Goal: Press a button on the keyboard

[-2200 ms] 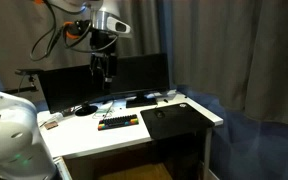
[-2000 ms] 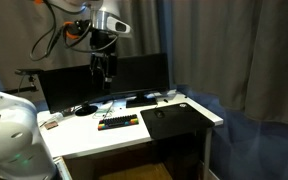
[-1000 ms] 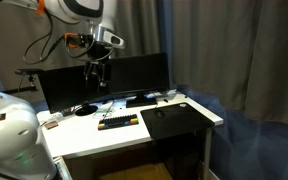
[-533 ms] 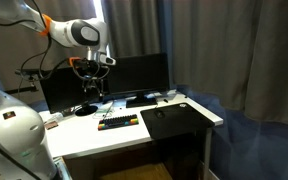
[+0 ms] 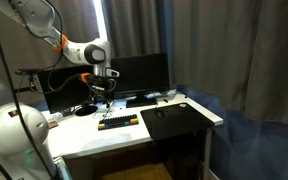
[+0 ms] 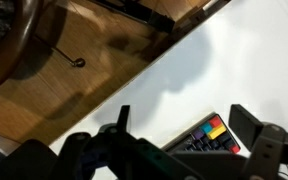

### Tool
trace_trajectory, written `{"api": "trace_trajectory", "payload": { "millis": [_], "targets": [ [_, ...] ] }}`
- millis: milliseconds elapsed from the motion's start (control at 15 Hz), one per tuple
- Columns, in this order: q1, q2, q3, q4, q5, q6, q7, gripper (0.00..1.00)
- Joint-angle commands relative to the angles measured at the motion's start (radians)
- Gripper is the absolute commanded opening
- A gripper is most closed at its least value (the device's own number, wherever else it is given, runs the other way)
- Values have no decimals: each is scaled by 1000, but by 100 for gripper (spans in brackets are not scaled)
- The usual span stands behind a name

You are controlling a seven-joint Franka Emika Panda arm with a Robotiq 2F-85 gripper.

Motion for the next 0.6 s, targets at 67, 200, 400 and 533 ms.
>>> {"api": "trace_trajectory", "payload": {
  "millis": [67,200,400,533],
  "targets": [
    [6,37,-1,20,0,0,-11,100],
    [5,46,-1,29,0,0,-14,100],
    [6,45,-1,31,0,0,-15,100],
    [5,57,-4,36,6,21,-22,100]
  ]
}}
